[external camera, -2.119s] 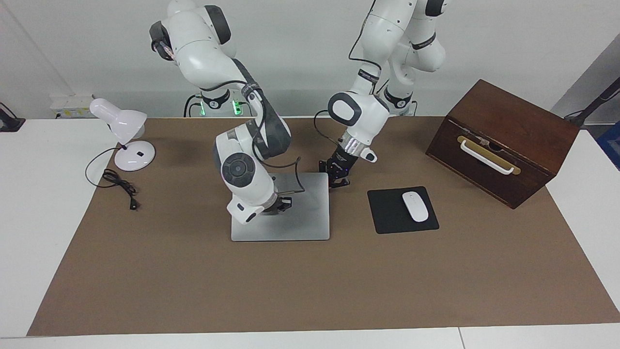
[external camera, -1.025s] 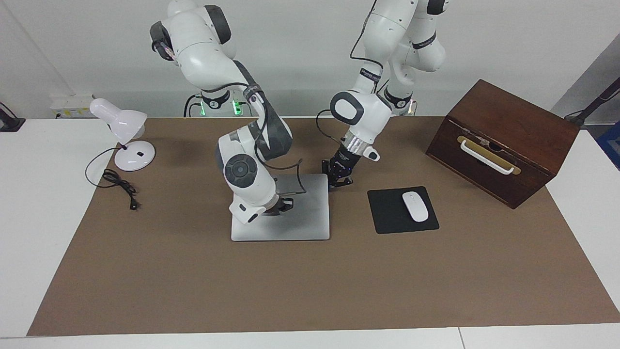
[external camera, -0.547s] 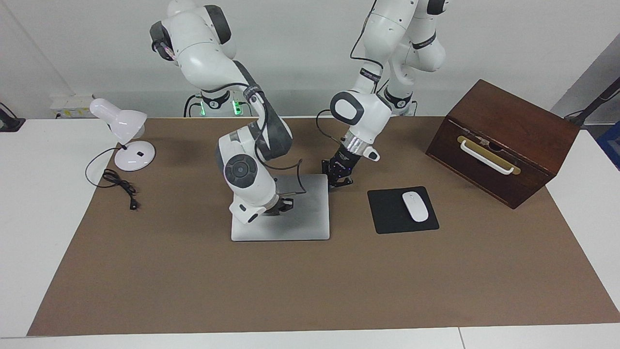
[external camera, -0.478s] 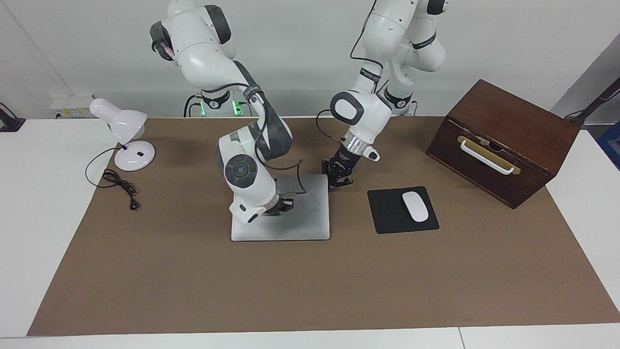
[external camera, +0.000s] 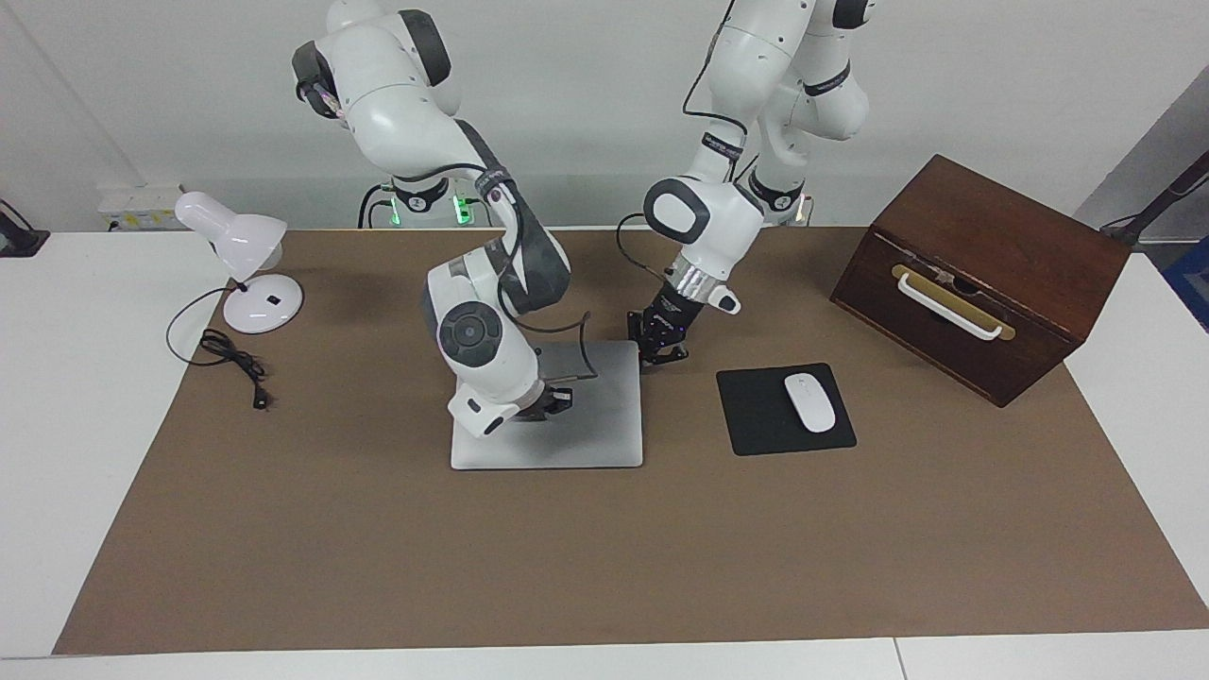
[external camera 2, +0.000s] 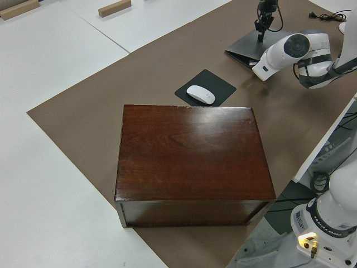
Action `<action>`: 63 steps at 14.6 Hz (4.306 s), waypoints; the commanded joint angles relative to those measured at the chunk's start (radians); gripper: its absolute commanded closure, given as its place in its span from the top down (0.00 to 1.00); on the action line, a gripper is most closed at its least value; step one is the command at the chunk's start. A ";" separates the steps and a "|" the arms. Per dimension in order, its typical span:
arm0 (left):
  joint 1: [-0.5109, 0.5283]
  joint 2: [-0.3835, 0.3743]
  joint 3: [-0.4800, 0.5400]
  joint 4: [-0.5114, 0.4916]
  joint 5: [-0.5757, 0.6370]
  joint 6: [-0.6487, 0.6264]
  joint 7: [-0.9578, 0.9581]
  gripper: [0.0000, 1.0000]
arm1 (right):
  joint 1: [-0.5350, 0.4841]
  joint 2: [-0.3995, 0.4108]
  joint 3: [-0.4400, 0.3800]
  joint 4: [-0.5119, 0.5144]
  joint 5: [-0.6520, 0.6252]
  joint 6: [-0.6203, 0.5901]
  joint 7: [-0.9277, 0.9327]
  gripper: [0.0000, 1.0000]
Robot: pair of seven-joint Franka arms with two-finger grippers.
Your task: Close laptop with both arms
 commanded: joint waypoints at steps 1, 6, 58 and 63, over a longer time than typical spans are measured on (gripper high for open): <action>0.003 -0.009 0.003 -0.044 -0.012 0.013 0.021 0.00 | -0.007 -0.004 0.013 -0.023 0.018 0.037 0.024 0.00; 0.003 -0.009 0.003 -0.044 -0.012 0.013 0.021 0.00 | -0.007 -0.004 0.013 -0.029 0.018 0.046 0.024 0.00; 0.041 -0.046 0.003 -0.020 -0.020 -0.002 0.059 0.00 | -0.065 -0.117 -0.027 0.100 0.007 -0.267 -0.052 0.00; 0.057 -0.055 0.004 -0.031 -0.020 -0.013 0.073 0.00 | -0.132 -0.209 -0.049 0.102 -0.011 -0.310 -0.146 0.00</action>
